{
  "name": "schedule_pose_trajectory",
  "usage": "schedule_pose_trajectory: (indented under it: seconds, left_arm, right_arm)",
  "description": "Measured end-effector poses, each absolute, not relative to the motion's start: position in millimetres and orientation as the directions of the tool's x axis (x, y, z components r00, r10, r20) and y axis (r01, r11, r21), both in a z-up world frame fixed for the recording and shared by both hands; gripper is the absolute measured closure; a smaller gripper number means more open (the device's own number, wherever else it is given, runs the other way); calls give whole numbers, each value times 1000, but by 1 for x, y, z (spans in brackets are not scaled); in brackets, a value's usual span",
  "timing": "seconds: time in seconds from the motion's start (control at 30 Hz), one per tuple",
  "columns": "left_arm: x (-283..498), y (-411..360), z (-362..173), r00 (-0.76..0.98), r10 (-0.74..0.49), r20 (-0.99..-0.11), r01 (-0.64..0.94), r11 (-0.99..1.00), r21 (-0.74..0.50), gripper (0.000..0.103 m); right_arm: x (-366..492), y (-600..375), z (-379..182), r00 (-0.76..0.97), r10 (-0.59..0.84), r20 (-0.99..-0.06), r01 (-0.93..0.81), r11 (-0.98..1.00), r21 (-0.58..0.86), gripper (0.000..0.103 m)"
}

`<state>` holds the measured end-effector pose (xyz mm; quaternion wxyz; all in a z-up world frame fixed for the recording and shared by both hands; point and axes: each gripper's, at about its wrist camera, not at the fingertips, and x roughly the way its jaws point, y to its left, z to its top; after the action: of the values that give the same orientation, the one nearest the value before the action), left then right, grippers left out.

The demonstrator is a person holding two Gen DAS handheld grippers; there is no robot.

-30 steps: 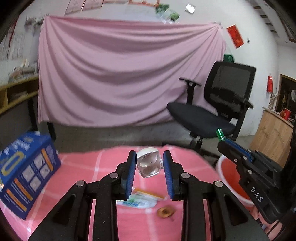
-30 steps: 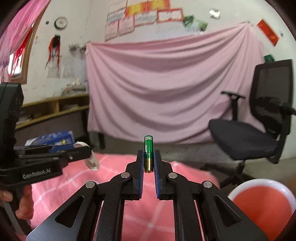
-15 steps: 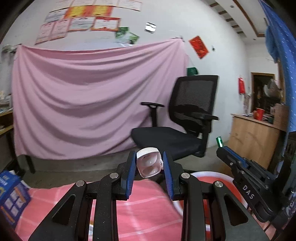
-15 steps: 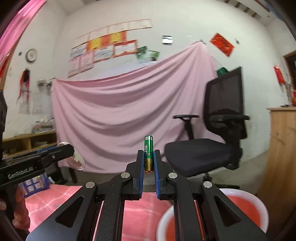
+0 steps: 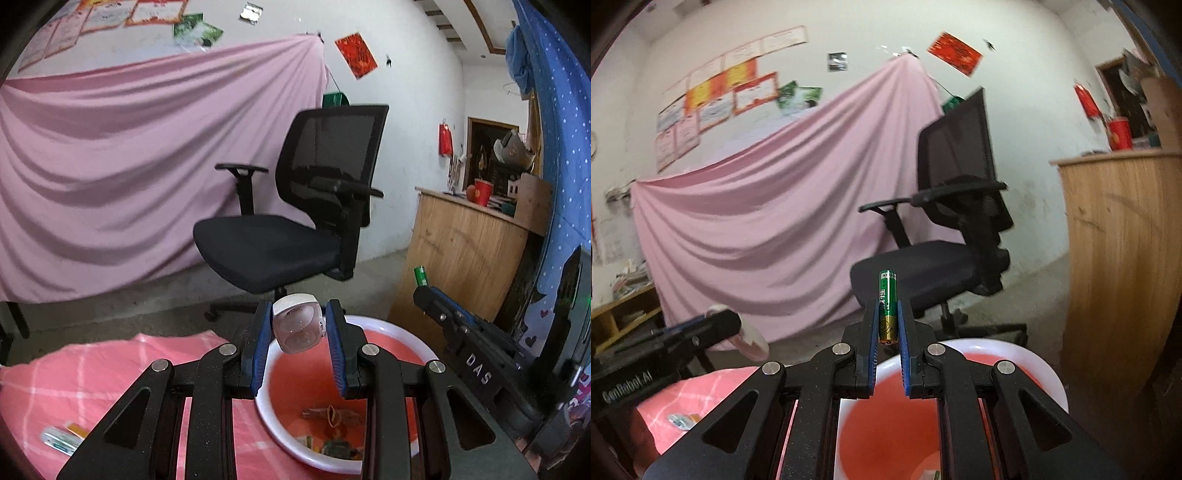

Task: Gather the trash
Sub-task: 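Open both tools to drop the white object and battery into the bucket, then move both tools back over the table toward the tube and brown ring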

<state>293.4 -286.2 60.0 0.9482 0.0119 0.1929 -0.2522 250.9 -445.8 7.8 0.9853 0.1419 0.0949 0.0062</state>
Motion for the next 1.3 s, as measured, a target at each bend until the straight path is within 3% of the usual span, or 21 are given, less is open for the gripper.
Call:
schedule_pose_trajectory:
  seconds: [0.47,0.6,0.9,1.03,1.13,1.23,1.3]
  left_arm:
    - [325,-314,36,708,-486,-513,494,859,-134,77]
    - [325,-309,33,710,-475,-519,481,866,-135,72]
    - [321,-279,39,752,-434,-497,418,896,-149,72]
    - [316,-258,45,785,-396,-477,377,915,-140,65]
    - [309,-237,50,826,-347,-444,324,937,-130,54]
    - [300,-211,55,867,-280,-412,250,960,-127,50]
    - [293,-191,59,890,-239,-389,201,970,-137,46]
  right_arm:
    - [264,-454,0,962,33,-273,52,953,297,94]
    - [266,-453,-1,957,34,-287,53,956,289,94]
    - [268,-446,3,959,48,-280,32,961,276,91]
    - [268,-435,8,962,66,-266,9,962,273,78]
    - [270,-419,13,963,95,-251,-27,964,263,78]
    - [270,-400,17,963,124,-238,-64,968,243,74]
    - [270,-386,20,964,143,-223,-90,969,230,57]
